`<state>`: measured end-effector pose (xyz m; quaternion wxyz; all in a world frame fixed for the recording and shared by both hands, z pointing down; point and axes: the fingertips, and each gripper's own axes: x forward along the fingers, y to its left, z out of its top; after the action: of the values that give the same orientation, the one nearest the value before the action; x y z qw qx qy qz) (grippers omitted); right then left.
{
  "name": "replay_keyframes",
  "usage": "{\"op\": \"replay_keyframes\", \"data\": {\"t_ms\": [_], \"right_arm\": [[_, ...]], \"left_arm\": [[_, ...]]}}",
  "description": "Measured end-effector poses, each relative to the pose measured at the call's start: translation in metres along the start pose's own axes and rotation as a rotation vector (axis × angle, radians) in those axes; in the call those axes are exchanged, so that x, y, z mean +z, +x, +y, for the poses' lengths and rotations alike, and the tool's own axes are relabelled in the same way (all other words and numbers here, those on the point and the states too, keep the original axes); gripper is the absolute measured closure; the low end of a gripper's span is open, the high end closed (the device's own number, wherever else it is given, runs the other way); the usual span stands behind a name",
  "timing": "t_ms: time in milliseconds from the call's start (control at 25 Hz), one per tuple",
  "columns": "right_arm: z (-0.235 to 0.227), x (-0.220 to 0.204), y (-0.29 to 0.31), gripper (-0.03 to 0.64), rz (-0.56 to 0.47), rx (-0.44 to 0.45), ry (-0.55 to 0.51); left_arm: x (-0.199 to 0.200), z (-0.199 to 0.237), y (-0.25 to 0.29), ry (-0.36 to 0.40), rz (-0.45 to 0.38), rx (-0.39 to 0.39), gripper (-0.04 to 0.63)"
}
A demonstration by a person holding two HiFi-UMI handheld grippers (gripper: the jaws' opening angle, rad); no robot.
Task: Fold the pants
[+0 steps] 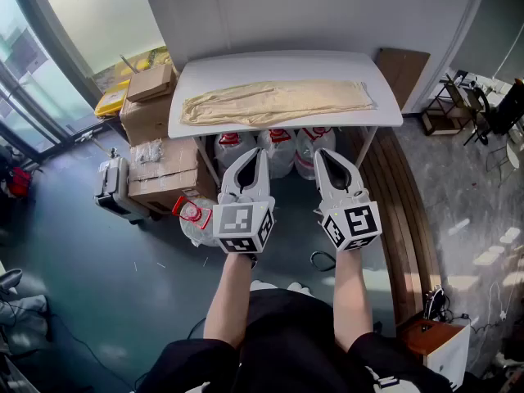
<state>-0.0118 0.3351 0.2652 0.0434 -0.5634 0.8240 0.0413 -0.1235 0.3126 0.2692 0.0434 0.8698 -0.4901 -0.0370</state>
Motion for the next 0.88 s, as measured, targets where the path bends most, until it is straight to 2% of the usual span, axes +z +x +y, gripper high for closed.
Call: {"op": "replay_keyframes", "data": {"t_ms": [280, 600, 880], "right_arm": [[-0.014, -0.003, -0.012, 0.611, 0.021, -0.011, -0.006], [-0.048, -0.006, -0.042, 0.611, 0.017, -0.066, 0.063], [-0.069, -0.005, -0.061, 0.611, 0.014, -0.059, 0.047]], "left_arm": [[-0.004, -0.017, 0.003, -0.003, 0.008, 0.000, 0.592], [-0.012, -0.050, 0.003, 0.001, 0.016, -0.014, 0.592], [-0.001, -0.030, -0.002, -0.054, -0.016, 0.093, 0.592]]}}
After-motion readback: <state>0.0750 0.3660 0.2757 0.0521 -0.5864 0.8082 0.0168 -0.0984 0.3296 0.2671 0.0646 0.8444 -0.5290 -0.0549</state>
